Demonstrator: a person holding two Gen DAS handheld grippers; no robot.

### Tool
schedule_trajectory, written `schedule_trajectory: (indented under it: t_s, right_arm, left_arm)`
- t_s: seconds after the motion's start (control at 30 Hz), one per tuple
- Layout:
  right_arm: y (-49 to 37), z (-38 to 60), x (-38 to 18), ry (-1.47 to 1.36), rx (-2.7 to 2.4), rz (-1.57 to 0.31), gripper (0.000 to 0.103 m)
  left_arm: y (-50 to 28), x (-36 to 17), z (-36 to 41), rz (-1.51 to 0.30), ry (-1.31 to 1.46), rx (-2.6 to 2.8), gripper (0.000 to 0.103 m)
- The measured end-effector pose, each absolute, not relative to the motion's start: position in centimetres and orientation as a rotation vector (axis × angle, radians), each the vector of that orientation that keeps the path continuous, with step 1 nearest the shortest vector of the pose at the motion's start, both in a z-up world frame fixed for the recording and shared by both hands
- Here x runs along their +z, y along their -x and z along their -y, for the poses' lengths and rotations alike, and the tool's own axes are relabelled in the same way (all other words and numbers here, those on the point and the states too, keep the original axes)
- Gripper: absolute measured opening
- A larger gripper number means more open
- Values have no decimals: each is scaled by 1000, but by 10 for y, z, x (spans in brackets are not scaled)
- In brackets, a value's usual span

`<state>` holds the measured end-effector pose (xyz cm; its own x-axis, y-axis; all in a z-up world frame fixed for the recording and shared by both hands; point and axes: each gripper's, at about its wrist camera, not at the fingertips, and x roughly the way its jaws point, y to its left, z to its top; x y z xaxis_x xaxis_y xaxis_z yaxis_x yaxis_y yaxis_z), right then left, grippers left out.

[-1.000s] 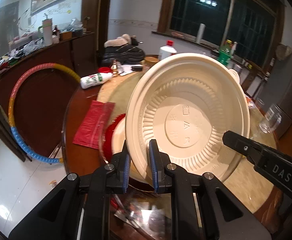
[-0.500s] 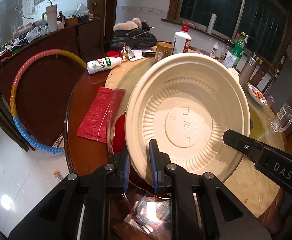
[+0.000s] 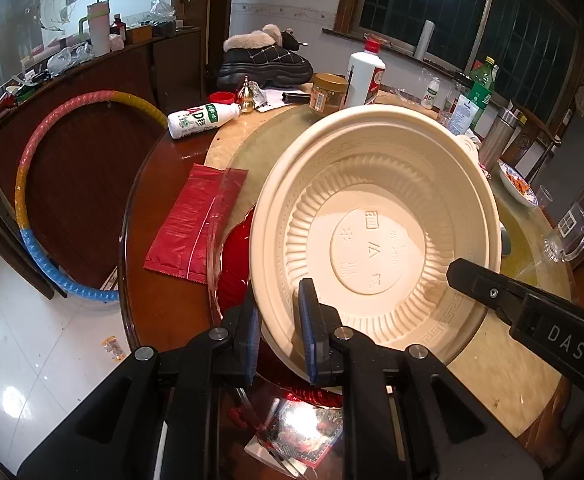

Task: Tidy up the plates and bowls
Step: 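Lower the cream bowl onto the bowls in the red stack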

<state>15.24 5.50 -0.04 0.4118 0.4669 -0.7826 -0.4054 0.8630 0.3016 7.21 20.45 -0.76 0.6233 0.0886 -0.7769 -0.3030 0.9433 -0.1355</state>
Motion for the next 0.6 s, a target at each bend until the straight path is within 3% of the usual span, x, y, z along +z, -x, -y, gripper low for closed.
schedule_trajectory:
  t_s: [0.6]
  right_arm:
    - [-149,-61,1,-5,521,-982,14]
  left_arm:
    - [-76,-8,-205,-869,261,228,16]
